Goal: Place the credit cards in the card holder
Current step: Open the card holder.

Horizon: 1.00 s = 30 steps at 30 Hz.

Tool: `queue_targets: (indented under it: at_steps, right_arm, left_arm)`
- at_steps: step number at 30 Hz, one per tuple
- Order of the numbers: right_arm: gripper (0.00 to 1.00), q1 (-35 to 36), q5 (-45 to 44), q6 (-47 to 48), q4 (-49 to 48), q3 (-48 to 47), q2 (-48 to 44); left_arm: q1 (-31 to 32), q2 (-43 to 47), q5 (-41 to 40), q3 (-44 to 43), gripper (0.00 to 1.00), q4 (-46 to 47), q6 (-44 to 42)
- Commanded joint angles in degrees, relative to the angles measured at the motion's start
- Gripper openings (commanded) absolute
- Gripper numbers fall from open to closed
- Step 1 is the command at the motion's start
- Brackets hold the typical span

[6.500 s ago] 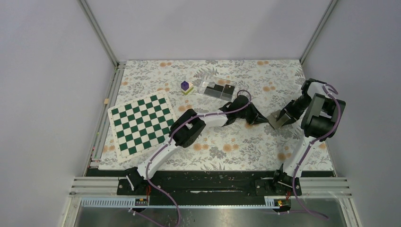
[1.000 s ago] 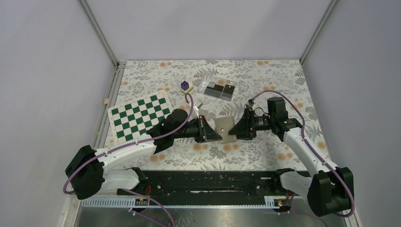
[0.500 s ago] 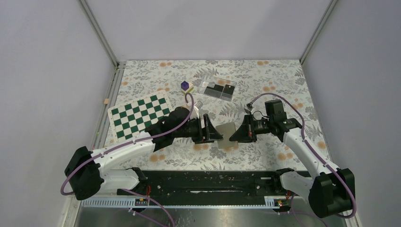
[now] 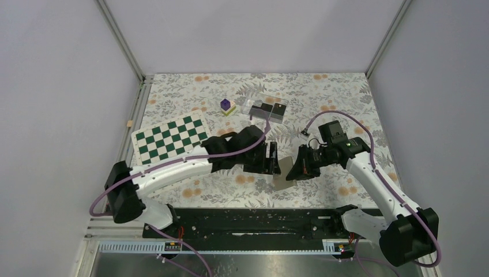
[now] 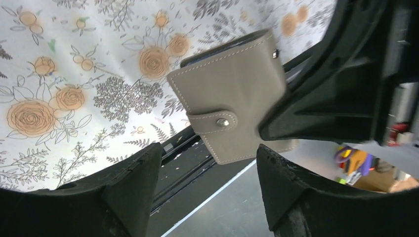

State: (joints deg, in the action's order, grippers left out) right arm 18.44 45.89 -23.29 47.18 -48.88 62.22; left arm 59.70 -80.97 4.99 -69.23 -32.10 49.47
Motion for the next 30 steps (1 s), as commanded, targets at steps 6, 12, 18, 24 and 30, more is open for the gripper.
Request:
queue_targets:
  at_steps: [6, 12, 18, 24, 30]
  right_arm:
    - [0.0, 1.74, -5.49, 1.49, 4.52, -2.51, -1.12]
    - [0.0, 2.28, -5.55, 1.24, 4.37, -2.01, -1.09]
    - [0.0, 2.34, -4.91, 0.15, 3.35, -1.82, -1.57]
    - [0.0, 2.39, -3.85, -0.41, 2.61, -1.58, -1.98]
    - [0.0, 2.48, -3.09, -0.62, 2.07, -1.15, -2.66]
  left_arm:
    - [3.8, -7.47, -4.46, -8.23, 0.68, -5.6, -1.42]
    - [5.04, -10.78, -3.65, -9.83, 0.68, -5.09, -1.22]
    - [5.34, -13.78, -4.39, -10.37, 0.56, -6.36, -0.35]
    - [5.25, -16.41, -13.02, -11.84, 0.36, -14.51, 1.49]
    - [3.53, -18.39, -16.22, -9.91, 0.33, -18.17, 2.96]
